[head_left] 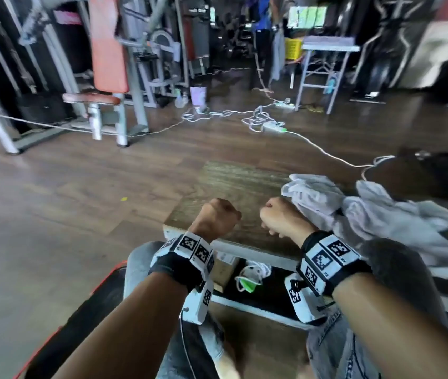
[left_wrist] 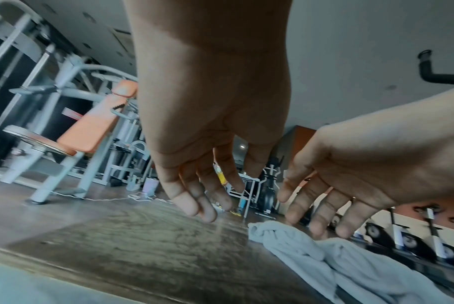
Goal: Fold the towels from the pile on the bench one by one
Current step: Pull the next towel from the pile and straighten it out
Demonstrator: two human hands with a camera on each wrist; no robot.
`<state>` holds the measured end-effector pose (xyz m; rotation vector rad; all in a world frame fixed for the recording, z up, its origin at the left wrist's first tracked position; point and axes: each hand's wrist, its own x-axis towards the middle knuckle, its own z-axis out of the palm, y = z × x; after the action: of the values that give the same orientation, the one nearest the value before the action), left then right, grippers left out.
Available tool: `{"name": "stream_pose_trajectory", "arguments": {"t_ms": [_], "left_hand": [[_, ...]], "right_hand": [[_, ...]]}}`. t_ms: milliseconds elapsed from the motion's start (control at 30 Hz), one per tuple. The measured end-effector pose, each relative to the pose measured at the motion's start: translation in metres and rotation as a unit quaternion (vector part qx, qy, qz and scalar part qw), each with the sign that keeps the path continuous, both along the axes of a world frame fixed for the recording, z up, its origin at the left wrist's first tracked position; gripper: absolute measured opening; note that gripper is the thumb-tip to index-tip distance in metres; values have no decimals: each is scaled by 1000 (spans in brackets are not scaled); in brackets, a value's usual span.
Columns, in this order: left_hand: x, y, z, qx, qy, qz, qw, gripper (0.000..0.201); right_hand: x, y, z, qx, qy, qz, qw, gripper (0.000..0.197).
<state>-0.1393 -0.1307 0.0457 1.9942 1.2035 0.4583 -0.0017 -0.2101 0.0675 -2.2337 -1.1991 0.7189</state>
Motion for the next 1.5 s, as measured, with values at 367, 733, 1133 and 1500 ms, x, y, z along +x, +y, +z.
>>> {"name": "stream_pose_trajectory", "arguments": {"t_ms": [367, 733, 1133, 1500], "left_hand": [[117, -8, -76, 72, 48, -228, 970, 18], [203, -43, -111, 188, 193, -309, 912, 35], [181, -10, -78, 41, -34, -58, 997, 13], [119, 11, 3, -56, -139, -107, 983, 25]], "right_hand": [[115, -66, -63, -89, -36, -73, 993, 16], [153, -90, -103, -75, -77, -33, 994, 29], [153, -84, -92, -96, -65, -36, 993, 32], [145, -18, -107, -7, -198, 2, 980, 58]]}}
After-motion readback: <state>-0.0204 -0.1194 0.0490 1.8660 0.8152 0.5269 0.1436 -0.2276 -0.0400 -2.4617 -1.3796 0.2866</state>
